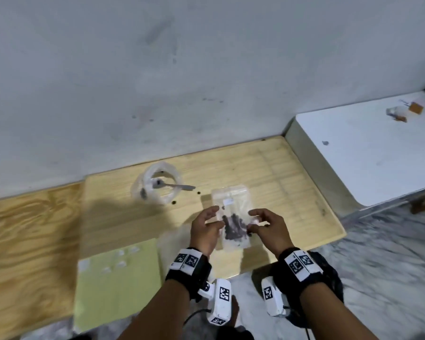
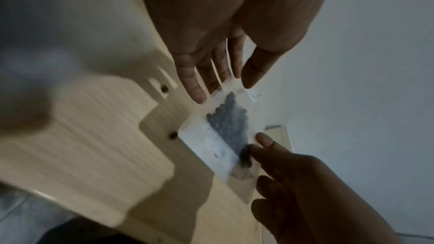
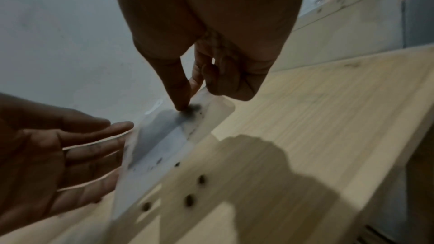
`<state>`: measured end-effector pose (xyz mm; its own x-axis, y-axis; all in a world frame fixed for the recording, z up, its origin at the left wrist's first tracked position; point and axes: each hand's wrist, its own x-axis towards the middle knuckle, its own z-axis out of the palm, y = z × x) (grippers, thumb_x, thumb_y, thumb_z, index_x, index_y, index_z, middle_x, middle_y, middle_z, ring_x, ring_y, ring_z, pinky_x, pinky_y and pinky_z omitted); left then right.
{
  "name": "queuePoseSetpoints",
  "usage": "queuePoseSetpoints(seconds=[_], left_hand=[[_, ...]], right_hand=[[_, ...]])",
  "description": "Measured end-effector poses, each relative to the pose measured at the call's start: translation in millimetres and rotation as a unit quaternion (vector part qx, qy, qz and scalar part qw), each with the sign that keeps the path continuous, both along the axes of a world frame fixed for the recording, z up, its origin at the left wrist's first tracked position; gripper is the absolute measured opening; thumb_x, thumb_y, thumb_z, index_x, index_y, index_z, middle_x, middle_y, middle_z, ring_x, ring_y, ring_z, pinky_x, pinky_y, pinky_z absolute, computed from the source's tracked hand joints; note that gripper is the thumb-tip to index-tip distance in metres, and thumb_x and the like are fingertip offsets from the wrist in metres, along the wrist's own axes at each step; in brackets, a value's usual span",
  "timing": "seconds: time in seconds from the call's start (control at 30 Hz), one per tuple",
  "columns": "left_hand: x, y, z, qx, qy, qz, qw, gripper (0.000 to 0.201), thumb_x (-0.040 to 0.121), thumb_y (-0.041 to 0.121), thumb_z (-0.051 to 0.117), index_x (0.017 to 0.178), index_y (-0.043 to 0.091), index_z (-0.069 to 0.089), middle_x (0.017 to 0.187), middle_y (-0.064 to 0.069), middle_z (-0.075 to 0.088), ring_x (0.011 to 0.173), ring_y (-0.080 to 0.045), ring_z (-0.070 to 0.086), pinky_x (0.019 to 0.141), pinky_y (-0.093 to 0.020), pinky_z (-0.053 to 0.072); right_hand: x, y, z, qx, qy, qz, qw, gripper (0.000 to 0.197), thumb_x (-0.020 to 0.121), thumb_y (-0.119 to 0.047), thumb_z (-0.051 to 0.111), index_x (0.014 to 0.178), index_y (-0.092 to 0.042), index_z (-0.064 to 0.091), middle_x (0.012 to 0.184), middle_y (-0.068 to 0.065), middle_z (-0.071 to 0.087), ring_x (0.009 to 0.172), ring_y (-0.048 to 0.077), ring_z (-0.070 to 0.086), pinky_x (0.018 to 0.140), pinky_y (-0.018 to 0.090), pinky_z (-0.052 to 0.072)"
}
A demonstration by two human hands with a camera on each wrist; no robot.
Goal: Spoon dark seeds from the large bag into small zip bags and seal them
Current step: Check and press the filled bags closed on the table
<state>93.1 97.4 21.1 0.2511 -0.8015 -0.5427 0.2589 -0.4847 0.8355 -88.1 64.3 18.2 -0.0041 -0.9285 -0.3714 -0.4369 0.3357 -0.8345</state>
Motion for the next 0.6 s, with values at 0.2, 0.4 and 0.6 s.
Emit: queuePoseSetpoints(seconds=[0.2, 0.4, 0.6], left_hand=[[-96, -53, -18, 0.05, -0.007, -0.078, 0.996, 0.048, 0.089, -0.001, 0.06, 0.135, 0.009, 0.054, 0.138, -0.008, 0.056, 0.125, -0.025, 0.054, 0.106, -0.047, 0.045], [-145, -81, -39, 0.102, -0.019, -0.145, 0.984, 0.058, 0.084, 0.005, 0.065, 0.139, 0.014, 0.05, 0.146, -0.012, 0.047, 0.128, -0.028, 0.052, 0.107, -0.046, 0.044], [-142, -77, -44, 0.114, -0.025, -0.132, 0.984, 0.052, 0.085, 0.01, 0.068, 0.134, 0.017, 0.054, 0.143, -0.013, 0.049, 0.123, -0.029, 0.055, 0.105, -0.047, 0.046]], right_hand=[[-87, -39, -24, 0.006, 0.133, -0.015, 0.991, 0.033, 0.075, -0.014, 0.078, 0.104, -0.027, 0.069, 0.097, -0.001, 0.065, 0.094, 0.02, 0.063, 0.08, 0.027, 0.047], [-124, -56, -52, 0.048, 0.232, 0.033, 0.971, 0.04, 0.084, -0.019, 0.067, 0.123, -0.027, 0.063, 0.125, 0.005, 0.055, 0.107, 0.024, 0.063, 0.084, 0.031, 0.051], [-122, -49, -53, 0.016, 0.285, 0.047, 0.957, 0.043, 0.086, -0.022, 0.066, 0.127, -0.031, 0.059, 0.138, -0.002, 0.042, 0.096, 0.029, 0.066, 0.075, 0.033, 0.052]])
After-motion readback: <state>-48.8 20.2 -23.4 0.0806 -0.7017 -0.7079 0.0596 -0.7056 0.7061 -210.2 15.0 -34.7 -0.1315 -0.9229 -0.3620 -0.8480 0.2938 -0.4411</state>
